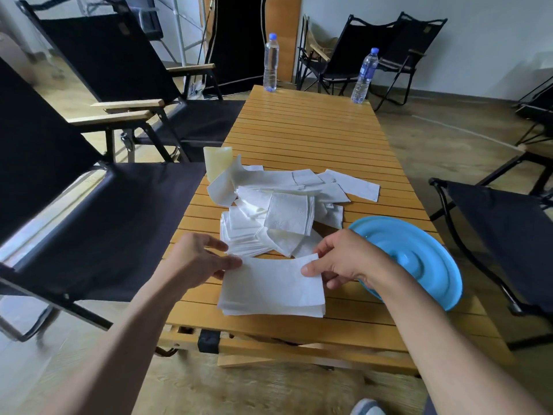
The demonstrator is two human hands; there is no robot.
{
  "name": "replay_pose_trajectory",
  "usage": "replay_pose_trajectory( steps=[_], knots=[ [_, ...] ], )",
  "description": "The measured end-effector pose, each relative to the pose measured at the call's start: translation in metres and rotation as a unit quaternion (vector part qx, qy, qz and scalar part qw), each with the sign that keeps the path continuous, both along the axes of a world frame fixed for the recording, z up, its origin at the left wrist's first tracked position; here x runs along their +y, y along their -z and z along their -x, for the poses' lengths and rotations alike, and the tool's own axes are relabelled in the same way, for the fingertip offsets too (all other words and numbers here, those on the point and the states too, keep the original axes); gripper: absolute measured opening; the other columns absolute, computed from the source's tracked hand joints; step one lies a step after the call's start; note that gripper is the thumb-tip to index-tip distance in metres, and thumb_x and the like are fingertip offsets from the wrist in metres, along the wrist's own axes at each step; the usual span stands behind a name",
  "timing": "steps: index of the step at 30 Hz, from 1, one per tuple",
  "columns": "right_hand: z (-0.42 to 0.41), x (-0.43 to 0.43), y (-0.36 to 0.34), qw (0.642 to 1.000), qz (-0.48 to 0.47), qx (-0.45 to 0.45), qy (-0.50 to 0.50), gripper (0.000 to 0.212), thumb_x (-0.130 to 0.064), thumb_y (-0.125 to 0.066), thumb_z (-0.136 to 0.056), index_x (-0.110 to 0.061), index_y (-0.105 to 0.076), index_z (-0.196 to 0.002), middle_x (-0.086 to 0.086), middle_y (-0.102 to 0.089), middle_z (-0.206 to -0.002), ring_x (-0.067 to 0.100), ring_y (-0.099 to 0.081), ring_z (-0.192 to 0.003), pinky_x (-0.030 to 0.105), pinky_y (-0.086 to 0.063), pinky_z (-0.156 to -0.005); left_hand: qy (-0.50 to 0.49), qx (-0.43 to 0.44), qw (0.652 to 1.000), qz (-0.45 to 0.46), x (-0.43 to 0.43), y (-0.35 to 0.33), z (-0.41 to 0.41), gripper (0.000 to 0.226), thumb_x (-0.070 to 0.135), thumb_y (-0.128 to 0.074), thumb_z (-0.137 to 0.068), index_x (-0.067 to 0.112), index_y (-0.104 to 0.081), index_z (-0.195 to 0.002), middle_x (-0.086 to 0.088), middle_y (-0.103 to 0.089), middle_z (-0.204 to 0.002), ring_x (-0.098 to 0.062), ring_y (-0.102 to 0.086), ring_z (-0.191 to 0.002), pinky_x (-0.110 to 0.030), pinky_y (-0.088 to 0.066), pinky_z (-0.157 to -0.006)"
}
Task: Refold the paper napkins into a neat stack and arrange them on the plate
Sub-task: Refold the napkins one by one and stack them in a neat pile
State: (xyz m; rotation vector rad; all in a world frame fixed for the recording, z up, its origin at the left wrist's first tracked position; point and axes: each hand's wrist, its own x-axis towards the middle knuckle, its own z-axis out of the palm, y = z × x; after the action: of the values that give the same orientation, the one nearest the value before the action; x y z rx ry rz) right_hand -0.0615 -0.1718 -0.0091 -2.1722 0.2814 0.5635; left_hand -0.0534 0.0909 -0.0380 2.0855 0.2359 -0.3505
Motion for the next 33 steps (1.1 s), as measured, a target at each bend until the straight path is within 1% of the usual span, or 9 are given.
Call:
replay_pose_trajectory(
  steps=[5, 10, 14, 17, 20, 22, 27, 30, 33],
  knots=[
    [0.001, 0.006, 0.007, 0.998, 0.059, -0.003, -0.020, 0.033, -0.015, -0.089, -0.073, -0.012, -0.060, -0.086, -0.001, -0.068, -0.054, 0.009, -0.067, -0.046, 0.020, -0.050, -0.043, -0.003, 0.039, 0.998, -0.056, 0.001, 0.002, -0.002, 0.044, 0.036, -0.091, -0.067, 0.018, -0.066, -0.098, -0.004, -0.075, -0.082, -0.015, -0.071, -0.069, -0.024, -0.047, -0.052],
    [-0.001, 0.004, 0.006, 0.984, 0.169, -0.032, -0.044, 0.038, -0.039, -0.093, -0.064, -0.014, -0.067, -0.078, 0.002, -0.074, -0.067, 0.019, -0.071, -0.064, 0.036, -0.057, -0.066, -0.006, 0.017, 0.995, -0.096, -0.002, 0.002, -0.003, 0.052, 0.038, -0.092, -0.063, 0.017, -0.064, -0.101, -0.003, -0.069, -0.089, -0.017, -0.066, -0.079, -0.025, -0.046, -0.056],
    [-0.015, 0.003, 0.009, 0.943, 0.201, -0.266, -0.005, 0.035, -0.045, -0.089, -0.067, -0.028, -0.067, -0.088, -0.013, -0.066, -0.085, 0.011, -0.062, -0.081, 0.024, -0.043, -0.060, -0.021, -0.087, 0.994, -0.062, -0.003, 0.000, -0.008, 0.046, 0.038, -0.088, -0.069, 0.020, -0.064, -0.103, 0.001, -0.065, -0.076, -0.011, -0.060, -0.063, -0.022, -0.044, -0.051],
    [-0.030, 0.011, 0.024, 0.884, 0.239, -0.396, -0.063, 0.038, -0.037, -0.081, -0.078, -0.025, -0.071, -0.113, -0.006, -0.062, -0.121, 0.016, -0.052, -0.118, 0.029, -0.044, -0.090, -0.016, -0.158, 0.987, -0.024, -0.012, 0.002, -0.012, 0.028, 0.033, -0.080, -0.083, 0.019, -0.070, -0.105, 0.004, -0.070, -0.080, -0.005, -0.066, -0.066, -0.018, -0.050, -0.056],
    [-0.040, 0.022, 0.043, 0.870, 0.245, -0.407, -0.135, 0.039, -0.030, -0.078, -0.082, -0.018, -0.072, -0.119, 0.001, -0.057, -0.139, 0.022, -0.043, -0.137, 0.039, -0.031, -0.114, -0.014, -0.158, 0.987, -0.008, -0.021, 0.010, -0.013, 0.021, 0.026, -0.074, -0.089, 0.018, -0.071, -0.108, 0.008, -0.071, -0.084, -0.002, -0.068, -0.070, -0.016, -0.051, -0.056],
    [-0.044, 0.023, 0.053, 0.865, 0.260, -0.402, -0.149, 0.032, -0.023, -0.075, -0.084, -0.016, -0.073, -0.116, 0.002, -0.060, -0.139, 0.023, -0.045, -0.137, 0.037, -0.027, -0.114, -0.008, -0.150, 0.989, -0.006, -0.024, 0.015, -0.013, 0.022, 0.026, -0.074, -0.089, 0.018, -0.071, -0.110, 0.010, -0.070, -0.086, -0.006, -0.068, -0.077, -0.021, -0.051, -0.060],
    [-0.046, 0.019, 0.046, 0.872, 0.195, -0.444, -0.059, 0.004, -0.014, -0.073, -0.082, -0.015, -0.077, -0.084, 0.001, -0.073, -0.117, 0.021, -0.063, -0.113, 0.028, -0.042, -0.096, -0.026, -0.175, 0.984, -0.012, -0.023, 0.017, -0.013, 0.023, 0.027, -0.074, -0.088, 0.019, -0.071, -0.109, 0.010, -0.072, -0.091, -0.005, -0.068, -0.083, -0.023, -0.053, -0.063],
    [-0.043, 0.018, 0.033, 0.897, 0.125, -0.424, -0.010, 0.005, -0.019, -0.075, -0.078, -0.018, -0.070, -0.077, -0.003, -0.072, -0.118, 0.018, -0.063, -0.113, 0.029, -0.048, -0.091, -0.027, -0.209, 0.977, -0.035, -0.027, 0.012, -0.013, 0.031, 0.030, -0.075, -0.088, 0.020, -0.068, -0.117, 0.004, -0.071, -0.111, -0.008, -0.067, -0.090, -0.024, -0.054, -0.067],
    [-0.037, 0.022, 0.020, 0.896, 0.086, -0.433, -0.041, 0.009, -0.021, -0.076, -0.076, -0.023, -0.067, -0.077, -0.008, -0.071, -0.119, 0.013, -0.061, -0.114, 0.033, -0.049, -0.094, 0.002, -0.298, 0.950, -0.089, -0.032, 0.006, -0.009, 0.059, 0.034, -0.079, -0.083, 0.028, -0.055, -0.137, 0.003, -0.056, -0.139, -0.011, -0.061, -0.109, -0.031, -0.055, -0.081]
  ],
)
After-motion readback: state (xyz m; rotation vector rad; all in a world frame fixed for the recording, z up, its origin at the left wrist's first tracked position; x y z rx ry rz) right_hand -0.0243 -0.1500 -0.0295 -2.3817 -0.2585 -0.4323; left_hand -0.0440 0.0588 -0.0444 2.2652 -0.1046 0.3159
